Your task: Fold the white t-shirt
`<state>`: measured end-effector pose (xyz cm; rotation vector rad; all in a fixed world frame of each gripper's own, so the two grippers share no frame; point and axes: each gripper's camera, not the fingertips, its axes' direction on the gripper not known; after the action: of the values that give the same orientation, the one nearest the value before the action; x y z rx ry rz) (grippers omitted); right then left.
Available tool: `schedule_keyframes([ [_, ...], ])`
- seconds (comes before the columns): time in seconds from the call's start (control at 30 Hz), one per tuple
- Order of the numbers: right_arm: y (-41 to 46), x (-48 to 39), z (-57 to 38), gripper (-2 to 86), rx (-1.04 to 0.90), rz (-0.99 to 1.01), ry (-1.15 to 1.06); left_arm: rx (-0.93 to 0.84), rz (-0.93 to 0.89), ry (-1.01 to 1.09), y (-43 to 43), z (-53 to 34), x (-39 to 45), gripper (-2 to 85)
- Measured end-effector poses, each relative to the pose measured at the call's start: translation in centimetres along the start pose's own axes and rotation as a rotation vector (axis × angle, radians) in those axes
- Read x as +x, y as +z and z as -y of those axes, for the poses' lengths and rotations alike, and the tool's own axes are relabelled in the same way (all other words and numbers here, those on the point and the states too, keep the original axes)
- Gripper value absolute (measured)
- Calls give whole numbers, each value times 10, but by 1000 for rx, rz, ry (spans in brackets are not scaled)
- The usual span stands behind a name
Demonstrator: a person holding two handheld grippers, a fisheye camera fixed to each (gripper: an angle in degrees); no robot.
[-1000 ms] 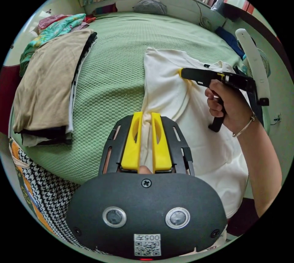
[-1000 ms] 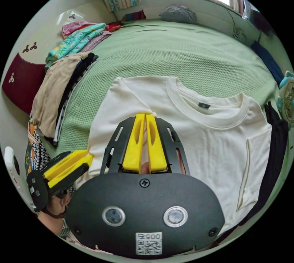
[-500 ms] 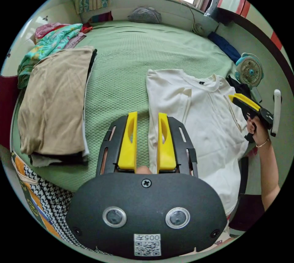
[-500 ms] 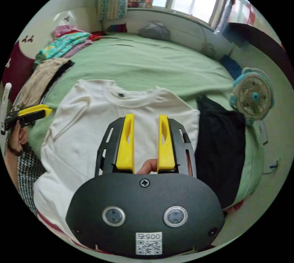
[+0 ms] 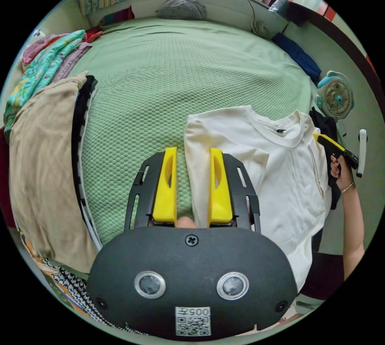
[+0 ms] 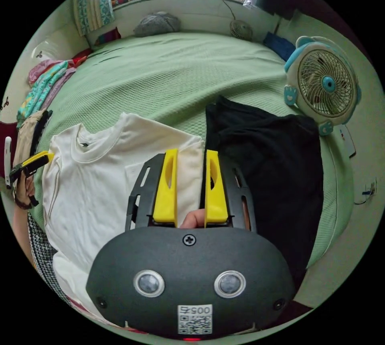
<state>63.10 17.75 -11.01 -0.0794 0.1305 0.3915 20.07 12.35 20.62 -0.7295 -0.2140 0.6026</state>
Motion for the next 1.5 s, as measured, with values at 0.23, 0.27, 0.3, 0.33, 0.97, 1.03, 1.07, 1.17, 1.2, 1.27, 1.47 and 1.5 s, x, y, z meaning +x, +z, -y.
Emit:
schedule_keyframes([
  [0.23, -18, -13, -3, -12, 35, -45, -68, 46, -12, 20, -6, -5, 12, 42],
  [0.27, -24, -17, -1, -12, 44, -70, -66, 63, 23, 24, -11, -5, 16, 40],
  [0.3, -30, -20, 2, -12, 55, -82, -64, 72, 38, 29, -15, -4, 17, 39],
  [0.33, -34, -22, 4, -13, 63, -82, -65, 93, 72, 36, -22, -2, 20, 37],
  [0.97, -37, -77, 82, 32, 78, -154, -75, 142, 237, -36, -67, 43, -3, 13],
  [1.03, -43, -75, 55, 37, 76, -117, -105, 116, 200, 4, -65, 15, 0, 19],
  [1.07, -49, -74, 33, 39, 68, -102, -120, 102, 170, 20, -65, -5, 3, 22],
  [1.17, -66, -77, -28, 41, 41, -118, -151, 26, 118, 38, -62, -56, 13, 27],
  [1.2, -74, -79, -54, 45, 40, -117, -172, 14, 108, 42, -61, -66, 15, 26],
  [1.27, -83, -82, -88, 50, 34, -115, -168, -29, 120, 43, -57, -102, 26, 25],
  [1.47, -92, -78, -163, 74, -30, -112, -66, -95, 50, 11, -44, -163, 32, 42],
  [1.5, -94, -76, -172, 77, -33, -109, -43, -97, 46, 4, -42, -167, 31, 46],
])
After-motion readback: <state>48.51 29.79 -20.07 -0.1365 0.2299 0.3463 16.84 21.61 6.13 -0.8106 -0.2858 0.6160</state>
